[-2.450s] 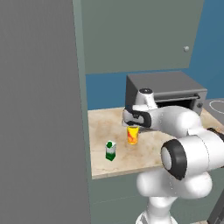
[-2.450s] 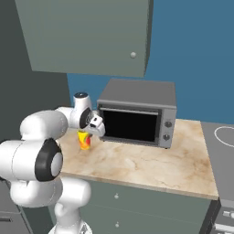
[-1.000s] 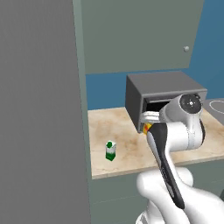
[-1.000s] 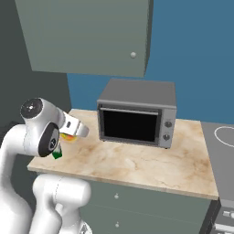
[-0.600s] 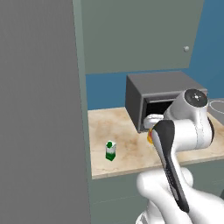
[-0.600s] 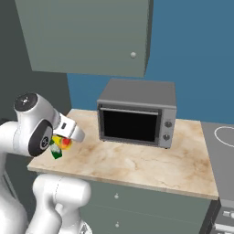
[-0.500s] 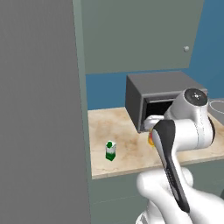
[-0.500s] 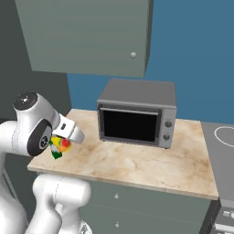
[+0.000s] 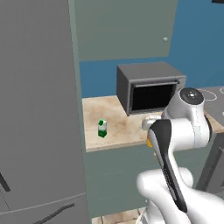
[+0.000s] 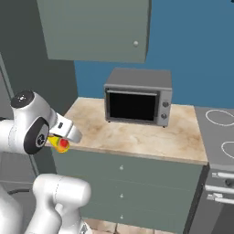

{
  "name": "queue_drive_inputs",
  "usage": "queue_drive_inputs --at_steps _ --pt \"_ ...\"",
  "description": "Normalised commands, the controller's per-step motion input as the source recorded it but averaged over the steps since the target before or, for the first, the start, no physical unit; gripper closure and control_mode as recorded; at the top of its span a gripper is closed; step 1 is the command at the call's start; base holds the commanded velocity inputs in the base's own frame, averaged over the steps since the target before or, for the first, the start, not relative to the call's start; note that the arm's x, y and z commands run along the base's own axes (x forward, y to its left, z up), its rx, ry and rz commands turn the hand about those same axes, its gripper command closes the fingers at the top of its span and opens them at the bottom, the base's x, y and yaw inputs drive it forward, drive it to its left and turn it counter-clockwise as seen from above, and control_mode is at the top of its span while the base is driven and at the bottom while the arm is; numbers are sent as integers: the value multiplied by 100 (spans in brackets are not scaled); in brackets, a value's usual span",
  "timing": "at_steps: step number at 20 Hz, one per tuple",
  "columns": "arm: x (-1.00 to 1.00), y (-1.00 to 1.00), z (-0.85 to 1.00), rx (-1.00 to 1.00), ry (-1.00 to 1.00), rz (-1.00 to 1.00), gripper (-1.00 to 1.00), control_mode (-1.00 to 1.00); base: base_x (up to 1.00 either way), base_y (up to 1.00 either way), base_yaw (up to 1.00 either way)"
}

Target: Place the microwavable item in the microwave. Then, close the microwave door and press the start button.

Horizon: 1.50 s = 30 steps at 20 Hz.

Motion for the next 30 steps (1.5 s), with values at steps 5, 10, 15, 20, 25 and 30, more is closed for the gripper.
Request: queue_drive_inputs --at_steps 5,10,15,20,25,30 --pt "0 0 0 0 0 0 100 100 -100 10 -4" --pt "0 0 0 0 0 0 100 100 -100 55 1" --pt "0 0 0 0 0 0 100 100 -83 91 4" --pt "0 0 0 0 0 0 100 100 -28 100 1" --pt "0 0 0 0 0 0 100 100 0 100 0" --pt "0 0 0 0 0 0 100 100 0 100 0"
